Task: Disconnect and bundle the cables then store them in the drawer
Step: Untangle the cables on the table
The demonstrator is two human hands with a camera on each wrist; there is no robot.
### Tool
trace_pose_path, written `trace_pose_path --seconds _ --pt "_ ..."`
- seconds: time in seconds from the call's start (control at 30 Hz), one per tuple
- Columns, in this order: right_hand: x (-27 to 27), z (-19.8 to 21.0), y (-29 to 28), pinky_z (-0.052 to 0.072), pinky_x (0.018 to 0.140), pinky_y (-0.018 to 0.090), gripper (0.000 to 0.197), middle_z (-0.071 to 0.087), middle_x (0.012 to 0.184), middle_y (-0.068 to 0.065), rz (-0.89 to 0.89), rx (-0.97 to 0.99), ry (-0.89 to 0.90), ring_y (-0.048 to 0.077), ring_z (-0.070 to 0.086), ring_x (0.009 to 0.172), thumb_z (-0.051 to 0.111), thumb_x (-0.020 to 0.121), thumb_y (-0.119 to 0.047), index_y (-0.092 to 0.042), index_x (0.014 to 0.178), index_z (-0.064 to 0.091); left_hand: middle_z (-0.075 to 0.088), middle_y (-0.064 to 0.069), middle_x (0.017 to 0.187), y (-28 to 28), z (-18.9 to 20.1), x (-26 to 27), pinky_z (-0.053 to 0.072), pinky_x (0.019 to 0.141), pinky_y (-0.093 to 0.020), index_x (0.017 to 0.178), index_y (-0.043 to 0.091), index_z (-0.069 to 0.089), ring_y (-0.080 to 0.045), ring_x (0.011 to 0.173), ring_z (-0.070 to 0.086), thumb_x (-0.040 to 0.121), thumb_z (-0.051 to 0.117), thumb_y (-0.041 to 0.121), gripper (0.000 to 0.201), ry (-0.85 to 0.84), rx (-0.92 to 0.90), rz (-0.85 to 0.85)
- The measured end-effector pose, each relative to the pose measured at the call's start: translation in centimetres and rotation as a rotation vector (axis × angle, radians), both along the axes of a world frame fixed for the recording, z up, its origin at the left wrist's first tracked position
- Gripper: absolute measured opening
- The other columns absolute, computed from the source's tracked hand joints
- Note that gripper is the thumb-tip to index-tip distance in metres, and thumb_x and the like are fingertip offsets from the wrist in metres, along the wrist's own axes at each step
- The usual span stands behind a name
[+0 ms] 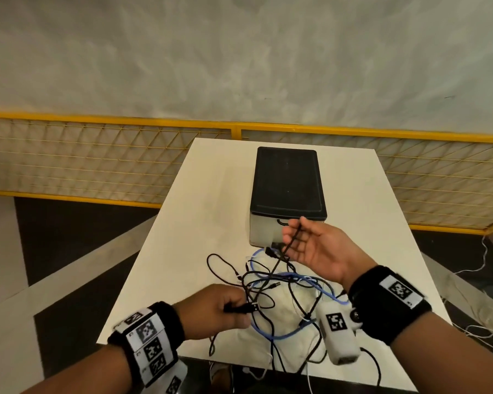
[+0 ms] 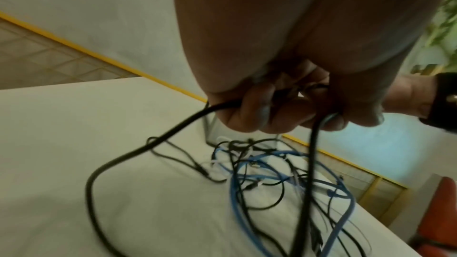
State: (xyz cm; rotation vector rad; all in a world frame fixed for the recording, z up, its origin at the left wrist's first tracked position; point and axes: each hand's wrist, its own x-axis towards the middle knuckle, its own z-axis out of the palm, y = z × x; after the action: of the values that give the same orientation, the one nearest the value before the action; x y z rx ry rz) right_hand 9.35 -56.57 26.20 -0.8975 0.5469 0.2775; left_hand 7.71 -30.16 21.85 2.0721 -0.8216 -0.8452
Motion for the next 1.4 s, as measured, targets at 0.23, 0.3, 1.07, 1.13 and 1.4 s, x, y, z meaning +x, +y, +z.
trace_pose_path --seconds 0.23,0.3,1.07,1.13,1.4 --pt "1.2 -0.1 -2.9 0.057 0.072 0.035 0.03 0.074 0.072 0.005 -0.217 0.025 -0.002 0.016 0.071 0.063 0.038 0.104 -0.021 -0.011 0.087 0.061 0.044 0.011 0.059 3.8 -2.1 -2.3 0.031 0.058 -0.02 0.059 0.028 0.039 0.001 0.058 0.041 0.08 0.07 0.036 0.038 0.037 0.187 -0.125" --pt "1.7 0.0 -3.1 0.055 0.077 0.037 0.031 0.074 0.073 0.006 -0.196 -0.016 0.007 0.017 0.072 0.064 0.038 0.105 -0.021 -0.01 0.089 0.062 0.042 0.009 0.06 5.1 -2.4 -2.6 0.03 0.058 -0.02 0.059 0.028 0.039 0.002 0.059 0.042 0.079 0.07 0.038 0.038 0.058 0.238 -0.119" --pt "0.2 -4.7 -0.6 0.046 0.098 0.058 0.009 0.069 0.114 0.016 0.021 -0.108 0.097 0.031 0.067 0.106 0.049 0.101 -0.012 -0.012 0.1 0.059 0.047 0.006 0.058 3.7 -0.8 3.6 0.037 0.057 -0.023 0.064 0.013 0.056 -0.005 0.054 0.043 0.076 0.082 0.022 0.03 -0.033 -0.057 0.63" --pt "0.1 -4.7 0.2 0.043 0.1 0.058 0.008 0.07 0.114 0.016 0.046 -0.08 0.087 0.031 0.067 0.104 0.051 0.1 -0.012 -0.011 0.099 0.059 0.053 0.005 0.06 -0.9 -0.1 5.1 0.039 0.06 -0.026 0.068 0.007 0.059 -0.008 0.056 0.047 0.079 0.078 0.027 0.03 -0.091 -0.116 0.573" --pt "0.0 -4.5 1.6 0.058 0.073 0.044 0.024 0.071 0.093 0.015 0.04 0.016 0.074 0.026 0.071 0.078 0.046 0.102 -0.022 -0.006 0.104 0.063 0.062 -0.001 0.068 -11.1 -1.1 4.9 0.049 0.067 -0.033 0.073 0.007 0.064 -0.011 0.063 0.056 0.081 0.072 0.019 0.016 -0.001 -0.201 0.425"
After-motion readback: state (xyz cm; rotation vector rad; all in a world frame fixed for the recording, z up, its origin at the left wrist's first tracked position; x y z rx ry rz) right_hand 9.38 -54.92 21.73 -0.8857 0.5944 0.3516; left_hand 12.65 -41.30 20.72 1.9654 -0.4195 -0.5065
